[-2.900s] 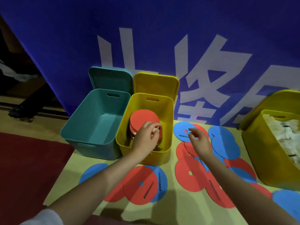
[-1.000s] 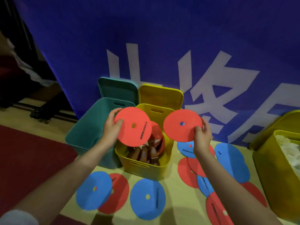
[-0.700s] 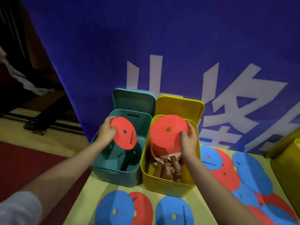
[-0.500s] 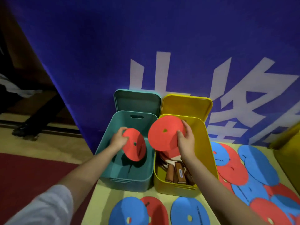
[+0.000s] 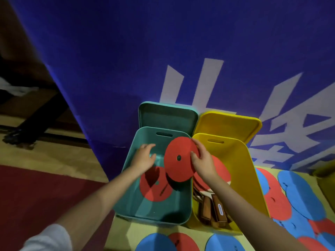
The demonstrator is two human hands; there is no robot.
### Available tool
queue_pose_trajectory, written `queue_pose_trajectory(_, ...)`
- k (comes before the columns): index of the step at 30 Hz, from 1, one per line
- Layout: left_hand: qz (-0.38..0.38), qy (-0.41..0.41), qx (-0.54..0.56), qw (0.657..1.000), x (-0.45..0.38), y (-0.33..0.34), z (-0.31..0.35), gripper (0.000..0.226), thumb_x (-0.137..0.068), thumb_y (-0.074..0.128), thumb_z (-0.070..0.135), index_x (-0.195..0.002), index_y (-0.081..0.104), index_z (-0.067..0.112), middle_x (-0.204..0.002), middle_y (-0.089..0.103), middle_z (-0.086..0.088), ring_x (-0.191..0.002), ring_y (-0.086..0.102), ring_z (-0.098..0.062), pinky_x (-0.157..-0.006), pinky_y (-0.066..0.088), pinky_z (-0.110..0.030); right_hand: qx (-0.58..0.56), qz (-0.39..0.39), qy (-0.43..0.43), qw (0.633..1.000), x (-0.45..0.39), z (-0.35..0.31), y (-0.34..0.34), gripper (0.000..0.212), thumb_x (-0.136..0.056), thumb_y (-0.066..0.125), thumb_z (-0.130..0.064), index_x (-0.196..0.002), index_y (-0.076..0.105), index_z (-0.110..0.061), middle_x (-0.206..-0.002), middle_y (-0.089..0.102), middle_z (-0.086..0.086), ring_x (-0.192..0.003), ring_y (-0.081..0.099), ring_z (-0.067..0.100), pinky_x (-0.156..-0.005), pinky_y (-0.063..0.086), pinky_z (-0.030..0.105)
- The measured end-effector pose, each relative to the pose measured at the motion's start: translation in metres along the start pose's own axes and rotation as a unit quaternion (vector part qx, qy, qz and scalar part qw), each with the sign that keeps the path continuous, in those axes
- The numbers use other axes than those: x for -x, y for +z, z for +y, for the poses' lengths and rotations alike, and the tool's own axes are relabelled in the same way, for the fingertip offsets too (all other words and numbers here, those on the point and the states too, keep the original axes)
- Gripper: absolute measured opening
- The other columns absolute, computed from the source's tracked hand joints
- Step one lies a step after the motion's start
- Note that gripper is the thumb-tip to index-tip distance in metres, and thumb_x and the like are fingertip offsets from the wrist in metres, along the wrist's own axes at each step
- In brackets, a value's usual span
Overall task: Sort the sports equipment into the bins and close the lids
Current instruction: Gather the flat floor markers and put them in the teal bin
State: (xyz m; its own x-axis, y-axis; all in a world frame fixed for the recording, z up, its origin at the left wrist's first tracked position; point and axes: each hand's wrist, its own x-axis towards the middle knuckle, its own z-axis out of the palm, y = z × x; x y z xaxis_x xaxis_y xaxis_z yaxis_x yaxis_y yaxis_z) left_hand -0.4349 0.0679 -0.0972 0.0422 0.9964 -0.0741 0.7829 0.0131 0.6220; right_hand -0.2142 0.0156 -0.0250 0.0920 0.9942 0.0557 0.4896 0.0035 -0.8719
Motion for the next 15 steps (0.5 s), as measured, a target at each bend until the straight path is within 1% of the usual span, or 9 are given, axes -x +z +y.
queue_pose_trajectory(2,0.098,0.084,0.009,0.992,0.011,-0.027,0.008,0.038,-0.087,0.059,0.012,-0.125,0.06,0.015,-0.126,0.057,-0.01,-0.117,0.05,-0.027,-0.102,0.033,-0.029,0.08,-0.062,0.017,0.995,-0.015,-0.004,0.023,0.047,-0.087,0.053,-0.003,-0.132,0.051,-0.013,-0.125,0.06,0.007,-0.115,0.056,0.022,-0.09,0.039,0.021)
queue_pose_trajectory(4,0.16,0.106,0.019,0.981,0.026,-0.045,0.005,0.038,-0.085,0.057,0.012,-0.123,0.061,0.014,-0.126,0.056,-0.01,-0.119,0.047,-0.028,-0.105,0.032,-0.031,0.121,-0.126,0.054,0.983,-0.025,-0.005,0.051,0.049,-0.082,0.053,-0.007,-0.13,0.053,-0.013,-0.124,0.062,0.011,-0.114,0.057,0.026,-0.095,0.041,0.026)
queue_pose_trajectory(6,0.164,0.065,0.01,0.984,0.038,-0.049,-0.01,0.046,-0.087,0.054,0.012,-0.134,0.052,0.013,-0.136,0.049,-0.013,-0.125,0.042,-0.031,-0.108,0.03,-0.035,0.091,-0.157,0.093,0.979,-0.028,-0.002,0.079,0.05,-0.078,0.051,-0.01,-0.128,0.054,-0.012,-0.12,0.064,0.013,-0.11,0.059,0.028,-0.095,0.044,0.03)
queue_pose_trajectory(7,0.155,0.041,0.005,0.987,0.043,-0.048,-0.02,0.051,-0.089,0.054,0.012,-0.14,0.045,0.014,-0.14,0.045,-0.014,-0.127,0.041,-0.032,-0.109,0.03,-0.037,0.06,-0.157,0.114,0.979,-0.028,0.003,0.093,0.048,-0.08,0.049,-0.005,-0.127,0.055,-0.011,-0.119,0.064,0.013,-0.108,0.059,0.027,-0.093,0.045,0.028)
queue_pose_trajectory(9,0.127,0.005,0.032,0.991,0.051,-0.042,-0.039,0.054,-0.093,0.05,0.013,-0.146,0.037,0.017,-0.144,0.044,-0.011,-0.128,0.044,-0.03,-0.105,0.035,-0.036,0.006,-0.142,0.151,0.978,-0.024,0.015,0.117,0.047,-0.082,0.044,0.009,-0.125,0.055,-0.006,-0.115,0.063,0.013,-0.107,0.059,0.026,-0.082,0.042,0.016)
queue_pose_trajectory(10,0.115,-0.008,0.057,0.992,0.054,-0.041,-0.045,0.053,-0.094,0.048,0.013,-0.146,0.036,0.018,-0.144,0.046,-0.008,-0.128,0.047,-0.027,-0.103,0.038,-0.034,-0.008,-0.134,0.167,0.977,-0.022,0.025,0.127,0.048,-0.082,0.041,0.013,-0.125,0.055,-0.003,-0.116,0.063,0.016,-0.108,0.058,0.029,-0.077,0.042,0.013)
queue_pose_trajectory(11,0.114,-0.014,0.078,0.99,0.056,-0.04,-0.05,0.051,-0.095,0.048,0.013,-0.145,0.038,0.019,-0.143,0.048,-0.005,-0.128,0.048,-0.024,-0.102,0.039,-0.031,-0.008,-0.127,0.178,0.976,-0.021,0.036,0.136,0.049,-0.082,0.041,0.014,-0.126,0.054,-0.002,-0.118,0.062,0.018,-0.11,0.058,0.031,-0.079,0.043,0.013)
queue_pose_trajectory(13,0.132,-0.011,0.097,0.987,0.056,-0.039,-0.051,0.048,-0.095,0.048,0.013,-0.142,0.043,0.02,-0.141,0.051,-0.001,-0.127,0.05,-0.019,-0.101,0.04,-0.027,0.039,-0.116,0.19,0.974,-0.019,0.057,0.15,0.045,-0.083,0.046,0.007,-0.125,0.054,-0.007,-0.118,0.063,0.02,-0.108,0.059,0.035,-0.091,0.045,0.027)
queue_pose_trajectory(15,0.14,-0.005,0.105,0.984,0.056,-0.037,-0.049,0.048,-0.094,0.049,0.014,-0.141,0.045,0.021,-0.141,0.052,0.001,-0.127,0.05,-0.016,-0.101,0.04,-0.026,0.125,-0.107,0.181,0.97,-0.016,0.07,0.155,0.04,-0.082,0.057,-0.007,-0.122,0.054,-0.011,-0.115,0.063,0.018,-0.106,0.059,0.036,-0.092,0.045,0.037)
